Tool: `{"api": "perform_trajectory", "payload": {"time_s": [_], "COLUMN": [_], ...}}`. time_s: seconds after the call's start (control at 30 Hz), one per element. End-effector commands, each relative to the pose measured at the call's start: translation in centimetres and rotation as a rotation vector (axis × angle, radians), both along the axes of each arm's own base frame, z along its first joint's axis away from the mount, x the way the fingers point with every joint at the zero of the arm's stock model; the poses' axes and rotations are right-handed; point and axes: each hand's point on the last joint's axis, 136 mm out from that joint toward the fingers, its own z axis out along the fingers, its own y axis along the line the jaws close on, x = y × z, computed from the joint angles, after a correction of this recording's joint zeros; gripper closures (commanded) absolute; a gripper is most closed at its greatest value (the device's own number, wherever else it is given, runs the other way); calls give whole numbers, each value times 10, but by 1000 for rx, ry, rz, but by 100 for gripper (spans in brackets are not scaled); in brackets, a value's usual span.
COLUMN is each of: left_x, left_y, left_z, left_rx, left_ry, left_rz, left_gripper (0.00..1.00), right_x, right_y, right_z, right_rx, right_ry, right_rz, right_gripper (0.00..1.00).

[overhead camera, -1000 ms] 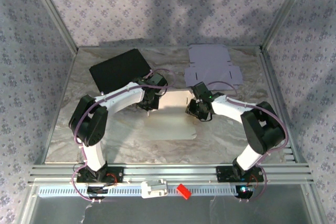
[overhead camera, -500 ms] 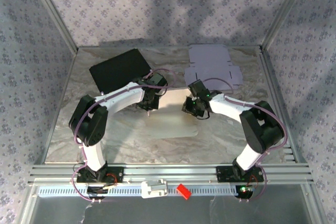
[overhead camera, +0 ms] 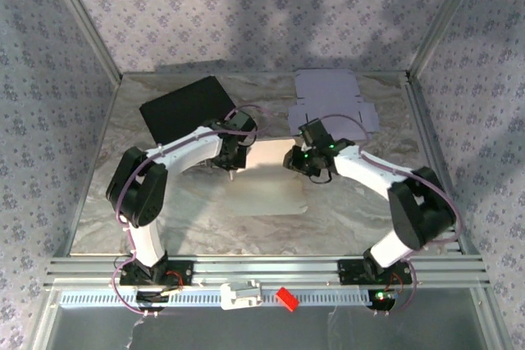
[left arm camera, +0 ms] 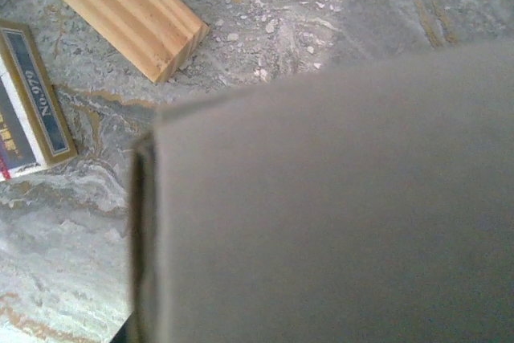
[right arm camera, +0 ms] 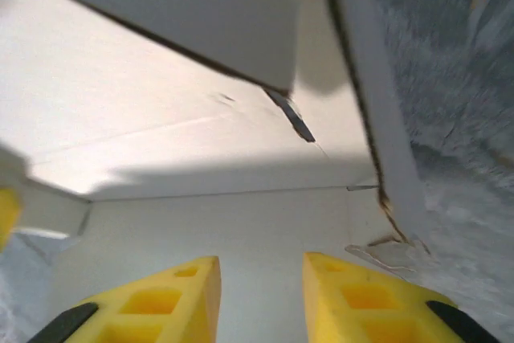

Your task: Fold the paper box

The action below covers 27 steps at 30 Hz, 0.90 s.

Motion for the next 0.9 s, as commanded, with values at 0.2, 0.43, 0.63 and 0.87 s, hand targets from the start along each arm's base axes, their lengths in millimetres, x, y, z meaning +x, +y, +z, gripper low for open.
{"api": "perform_trajectory", "payload": {"time_s": [0.2, 0.43, 0.63, 0.87], "left_x": [4, 6, 9, 11], "left_y": [11, 15, 19, 18], "left_z": [-2, -14, -23, -25], "left_rx": [-31, 13, 38, 41], "left_ry": [77, 114, 137, 151], "left_rz": [-75, -117, -112, -125], "left_gripper": [100, 100, 100, 100], "right_x": [34, 32, 29, 30], "right_y": [-77, -59, -41, -37], "right_z": [49, 11, -5, -15], "right_rx": [87, 214, 308, 300], "right_ry": [-198, -125, -127, -148], "right_rz": [-18, 157, 262, 300], "right_gripper": [67, 73, 71, 70]}}
